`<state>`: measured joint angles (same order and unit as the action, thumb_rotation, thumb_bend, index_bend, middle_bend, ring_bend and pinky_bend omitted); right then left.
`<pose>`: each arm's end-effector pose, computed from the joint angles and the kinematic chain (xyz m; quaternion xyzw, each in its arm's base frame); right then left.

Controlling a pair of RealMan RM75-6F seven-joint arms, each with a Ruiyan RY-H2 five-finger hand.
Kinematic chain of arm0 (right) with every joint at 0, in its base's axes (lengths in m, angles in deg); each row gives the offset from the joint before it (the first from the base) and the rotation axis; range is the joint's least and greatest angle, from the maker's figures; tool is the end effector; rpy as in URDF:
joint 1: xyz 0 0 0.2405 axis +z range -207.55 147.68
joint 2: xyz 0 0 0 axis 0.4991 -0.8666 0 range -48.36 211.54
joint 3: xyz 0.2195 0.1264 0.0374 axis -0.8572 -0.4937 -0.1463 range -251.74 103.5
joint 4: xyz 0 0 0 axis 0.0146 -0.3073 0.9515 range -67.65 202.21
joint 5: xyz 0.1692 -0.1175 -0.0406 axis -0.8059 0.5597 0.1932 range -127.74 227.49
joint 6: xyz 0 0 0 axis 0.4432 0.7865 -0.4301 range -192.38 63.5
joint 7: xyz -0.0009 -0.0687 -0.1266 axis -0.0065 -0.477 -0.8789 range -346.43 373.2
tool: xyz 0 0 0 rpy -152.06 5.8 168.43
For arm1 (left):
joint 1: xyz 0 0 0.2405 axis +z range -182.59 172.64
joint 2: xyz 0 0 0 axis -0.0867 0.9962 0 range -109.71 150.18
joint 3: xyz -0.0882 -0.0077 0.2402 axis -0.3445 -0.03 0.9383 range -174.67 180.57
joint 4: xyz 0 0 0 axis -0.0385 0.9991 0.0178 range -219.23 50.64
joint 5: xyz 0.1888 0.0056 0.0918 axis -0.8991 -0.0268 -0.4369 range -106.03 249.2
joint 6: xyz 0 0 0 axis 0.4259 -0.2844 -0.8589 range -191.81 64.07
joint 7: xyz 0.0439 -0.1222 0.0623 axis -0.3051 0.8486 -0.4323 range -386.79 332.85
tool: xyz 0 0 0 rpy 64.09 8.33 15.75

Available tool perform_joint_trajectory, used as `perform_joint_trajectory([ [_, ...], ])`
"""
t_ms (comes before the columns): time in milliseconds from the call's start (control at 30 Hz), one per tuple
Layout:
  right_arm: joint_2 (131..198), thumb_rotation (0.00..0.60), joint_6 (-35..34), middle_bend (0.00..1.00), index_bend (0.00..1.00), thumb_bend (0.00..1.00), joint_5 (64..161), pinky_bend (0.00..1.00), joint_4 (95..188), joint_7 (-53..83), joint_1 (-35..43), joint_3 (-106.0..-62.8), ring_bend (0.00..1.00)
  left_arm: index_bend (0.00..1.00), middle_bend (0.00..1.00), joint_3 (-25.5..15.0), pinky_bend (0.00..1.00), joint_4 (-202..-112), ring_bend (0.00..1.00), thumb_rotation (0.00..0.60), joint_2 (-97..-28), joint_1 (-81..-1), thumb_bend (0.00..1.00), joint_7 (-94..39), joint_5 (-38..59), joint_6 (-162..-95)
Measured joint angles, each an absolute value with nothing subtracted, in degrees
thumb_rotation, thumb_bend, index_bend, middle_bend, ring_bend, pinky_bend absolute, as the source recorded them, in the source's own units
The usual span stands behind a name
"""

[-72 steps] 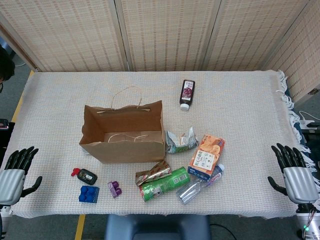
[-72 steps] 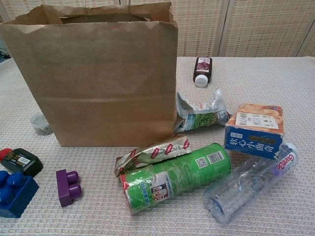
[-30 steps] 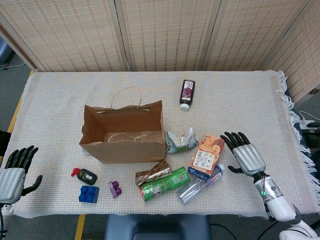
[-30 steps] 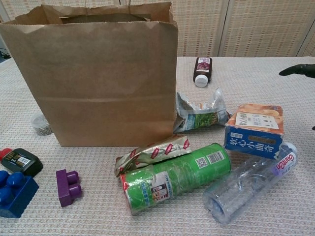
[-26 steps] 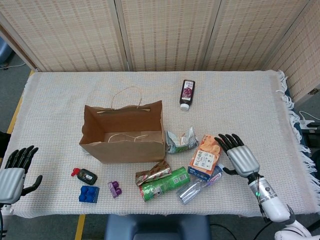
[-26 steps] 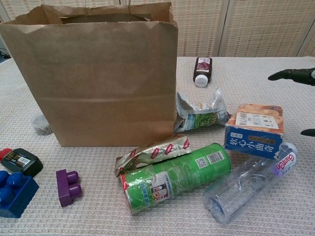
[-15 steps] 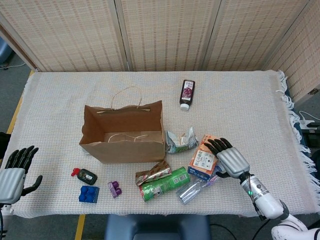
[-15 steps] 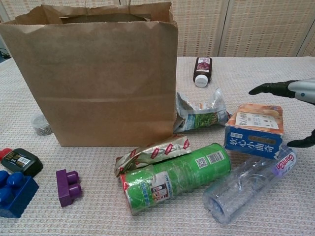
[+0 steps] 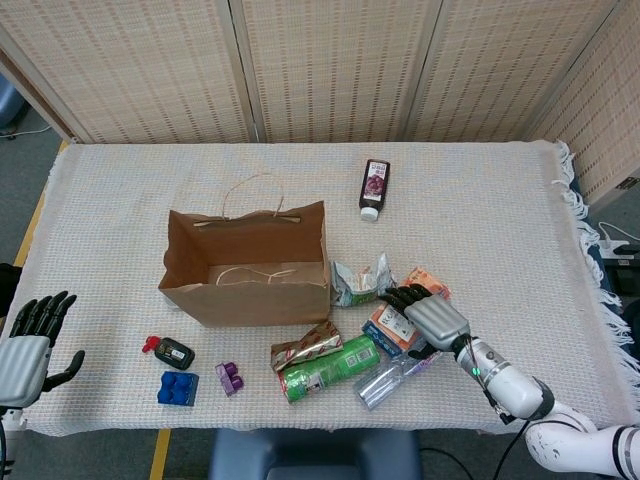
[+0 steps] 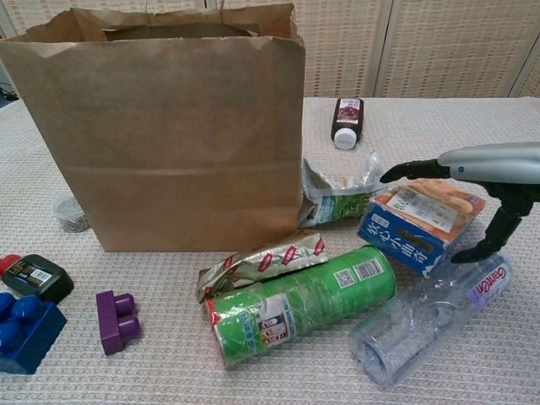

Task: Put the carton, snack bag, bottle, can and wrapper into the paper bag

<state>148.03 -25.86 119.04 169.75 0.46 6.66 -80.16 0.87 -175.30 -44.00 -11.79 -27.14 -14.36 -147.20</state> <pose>-0.1901 -0.2872 0.0422 0.8040 -0.4309 0.2499 0.3247 -0.3121 0.1891 0.1549 -0.6126 -0.3828 -0.3793 0.5782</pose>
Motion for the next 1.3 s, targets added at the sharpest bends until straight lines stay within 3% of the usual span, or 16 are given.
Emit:
perform_joint_trajectory([
  [300, 148.44, 0.600, -24.87, 0.00, 0.00, 0.09, 116.71, 0.00, 169.33, 0.18, 8.30, -79.86, 0.00, 0.00, 0.00, 0.89, 0.00, -175.28, 0.00, 0.600, -43.97, -11.80, 0.37, -27.06, -14.41, -147.20],
  [767, 150.65, 0.600, -27.65, 0.00, 0.00, 0.09, 105.20, 0.00, 166.42, -4.51, 14.45, -78.10, 0.00, 0.00, 0.00, 0.89, 0.00, -175.29, 0.00, 0.600, -43.99, -11.82, 0.37, -27.09, -14.38, -147.19],
  [900, 151.41, 0.600, -27.62, 0.12, 0.00, 0.09, 102.07, 0.00, 166.07, -6.20, 16.09, -77.14, 0.03, 0.00, 0.00, 0.93, 0.00, -175.25, 0.00, 0.600, -43.92, -11.83, 0.37, -26.79, -14.47, -147.16],
  [1033, 152.11, 0.600, -26.30, 0.26, 0.01, 0.09, 100.02, 0.00, 166.18, -7.87, 17.40, -76.05, 0.21, 0.00, 0.00, 0.98, 0.00, -175.17, 0.00, 0.600, -43.85, -11.85, 0.37, -26.47, -14.57, -147.12],
  [1300, 152.03, 0.598, -25.44, 0.24, 0.00, 0.09, 96.96, 0.00, 166.60, -9.50, 19.06, -74.36, 0.09, 0.00, 0.00, 1.03, 0.00, -175.12, 0.00, 0.600, -43.81, -11.86, 0.37, -26.39, -14.65, -147.10],
])
